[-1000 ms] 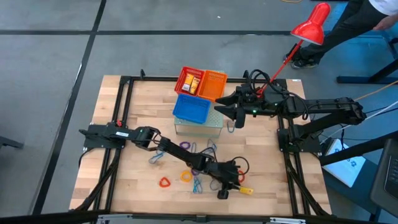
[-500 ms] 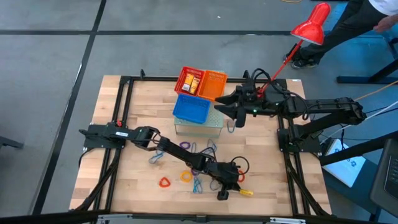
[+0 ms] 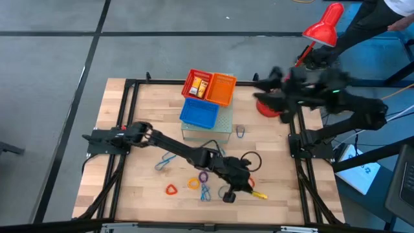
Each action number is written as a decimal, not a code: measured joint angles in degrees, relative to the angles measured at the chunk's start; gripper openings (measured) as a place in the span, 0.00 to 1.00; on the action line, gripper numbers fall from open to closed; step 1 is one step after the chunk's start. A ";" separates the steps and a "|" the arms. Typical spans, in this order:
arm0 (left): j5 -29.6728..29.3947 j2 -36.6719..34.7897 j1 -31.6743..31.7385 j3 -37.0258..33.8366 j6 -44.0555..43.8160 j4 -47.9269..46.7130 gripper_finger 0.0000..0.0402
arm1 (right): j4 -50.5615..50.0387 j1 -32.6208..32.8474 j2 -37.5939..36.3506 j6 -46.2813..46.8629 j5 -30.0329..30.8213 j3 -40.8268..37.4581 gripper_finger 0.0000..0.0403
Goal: Pick & Place Office Desk Supplies
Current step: Put the crayon box into the red basket on the shelf
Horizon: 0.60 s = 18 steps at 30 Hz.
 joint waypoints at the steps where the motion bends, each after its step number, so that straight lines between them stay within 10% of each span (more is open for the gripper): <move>1: -0.90 -1.49 0.00 0.00 1.54 -3.01 0.05 | -3.21 0.51 -0.82 -0.78 0.74 1.51 0.57; 13: -9.14 -9.96 6.90 -0.02 10.69 -21.22 0.06 | -35.15 4.64 -9.80 5.39 12.73 6.13 0.57; 18: 2.24 -11.10 12.49 -0.22 7.34 -28.13 0.06 | -44.35 6.14 -10.45 11.57 12.95 5.47 0.57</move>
